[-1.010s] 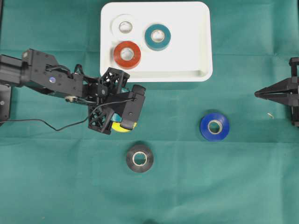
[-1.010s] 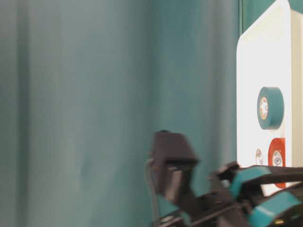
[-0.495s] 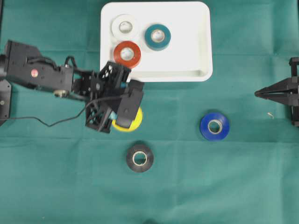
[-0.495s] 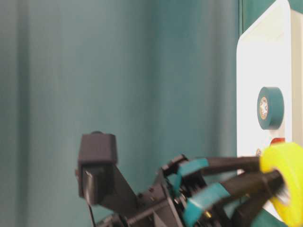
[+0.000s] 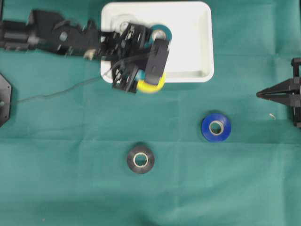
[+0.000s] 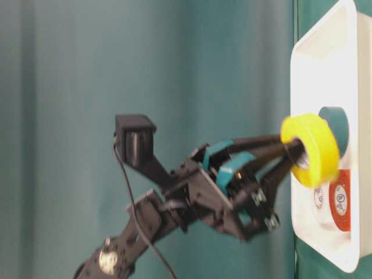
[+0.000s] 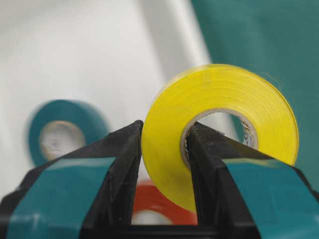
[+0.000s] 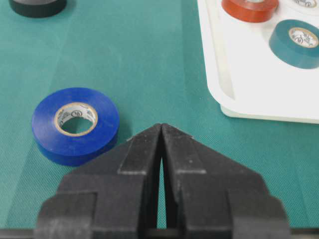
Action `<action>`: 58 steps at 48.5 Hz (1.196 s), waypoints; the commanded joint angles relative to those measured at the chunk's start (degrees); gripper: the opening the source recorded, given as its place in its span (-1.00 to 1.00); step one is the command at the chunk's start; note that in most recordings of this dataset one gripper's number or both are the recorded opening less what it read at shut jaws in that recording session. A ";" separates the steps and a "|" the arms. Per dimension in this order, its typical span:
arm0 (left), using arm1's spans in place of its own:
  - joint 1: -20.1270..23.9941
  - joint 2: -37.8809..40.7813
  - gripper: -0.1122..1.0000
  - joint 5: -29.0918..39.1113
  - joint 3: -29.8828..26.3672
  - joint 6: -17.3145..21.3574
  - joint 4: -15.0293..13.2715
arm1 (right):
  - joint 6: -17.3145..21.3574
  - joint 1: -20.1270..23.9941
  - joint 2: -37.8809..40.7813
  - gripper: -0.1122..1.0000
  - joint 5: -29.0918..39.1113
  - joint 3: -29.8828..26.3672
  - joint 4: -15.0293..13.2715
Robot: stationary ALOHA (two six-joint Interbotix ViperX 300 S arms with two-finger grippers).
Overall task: Put the tape into the white case with the left arm.
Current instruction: 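Carry the yellow roll into the tray's right side and lower it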
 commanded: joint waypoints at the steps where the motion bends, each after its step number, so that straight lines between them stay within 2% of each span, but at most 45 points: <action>1: 1.85 0.62 -0.33 -0.44 -4.04 0.35 0.09 | -0.09 -0.09 0.18 -0.97 -0.62 -0.53 0.00; 10: 5.01 5.27 -0.33 -0.62 -9.58 0.79 0.09 | 0.00 -0.09 0.09 -0.97 -0.62 -0.44 -0.09; 22: 6.50 9.67 -0.33 -1.49 -14.24 0.70 0.09 | 0.00 -0.09 0.09 -0.97 -0.62 -0.44 0.00; 46: 6.77 11.07 -0.32 -2.81 -15.56 0.00 0.09 | 0.00 -0.09 0.09 -0.97 -0.70 -0.35 -0.09; 48: 6.68 11.07 -0.20 -2.81 -15.56 -0.09 0.09 | 0.00 -0.09 0.09 -0.97 -0.70 -0.35 -0.09; 55: 6.50 10.99 0.59 -2.81 -15.29 0.00 0.09 | 0.00 -0.09 0.09 -0.97 -0.62 -0.35 -0.09; 58: 6.24 10.99 0.84 -2.81 -15.21 0.35 0.09 | 0.00 -0.09 0.09 -0.97 -0.70 -0.44 0.00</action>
